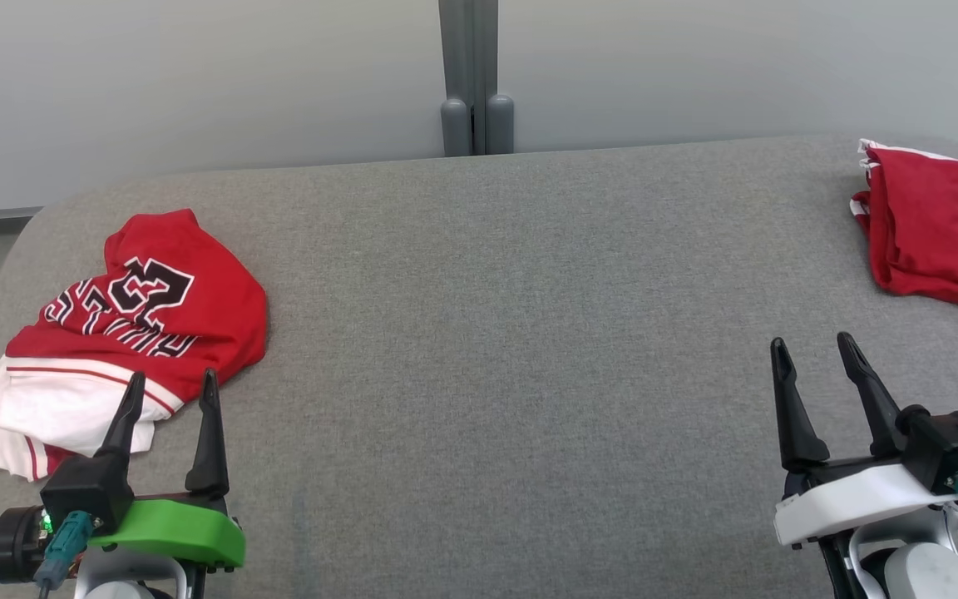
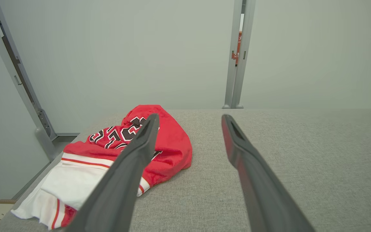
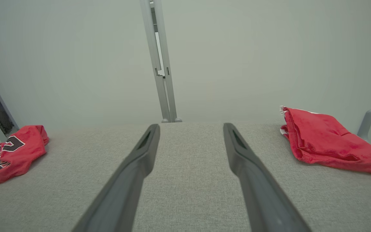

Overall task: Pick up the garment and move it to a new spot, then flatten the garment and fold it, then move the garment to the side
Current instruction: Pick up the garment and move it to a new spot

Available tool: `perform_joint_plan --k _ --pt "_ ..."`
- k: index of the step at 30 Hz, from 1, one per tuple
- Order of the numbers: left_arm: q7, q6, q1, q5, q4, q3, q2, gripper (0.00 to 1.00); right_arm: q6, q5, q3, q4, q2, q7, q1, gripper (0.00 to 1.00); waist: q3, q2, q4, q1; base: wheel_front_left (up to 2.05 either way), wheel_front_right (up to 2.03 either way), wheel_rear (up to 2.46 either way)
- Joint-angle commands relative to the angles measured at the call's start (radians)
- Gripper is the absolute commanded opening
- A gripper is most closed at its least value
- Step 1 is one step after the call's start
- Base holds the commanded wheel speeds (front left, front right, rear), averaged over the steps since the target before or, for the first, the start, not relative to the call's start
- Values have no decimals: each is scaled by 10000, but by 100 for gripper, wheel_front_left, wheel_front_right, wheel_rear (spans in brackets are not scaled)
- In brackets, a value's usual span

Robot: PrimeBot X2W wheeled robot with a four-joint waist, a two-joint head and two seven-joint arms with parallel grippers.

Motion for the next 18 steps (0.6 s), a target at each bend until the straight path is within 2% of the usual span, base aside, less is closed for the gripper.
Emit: perform_joint_plan --k 1,18 --pt "82 68 146 -59 -50 15 98 100 -10 -100 -38 -50 41 40 135 100 0 -1 2 1 0 0 0" --pt "361 173 241 -225 -428 -53 257 100 -10 -388 -208 -16 248 248 159 100 -47 -1 -53 1 0 0 0"
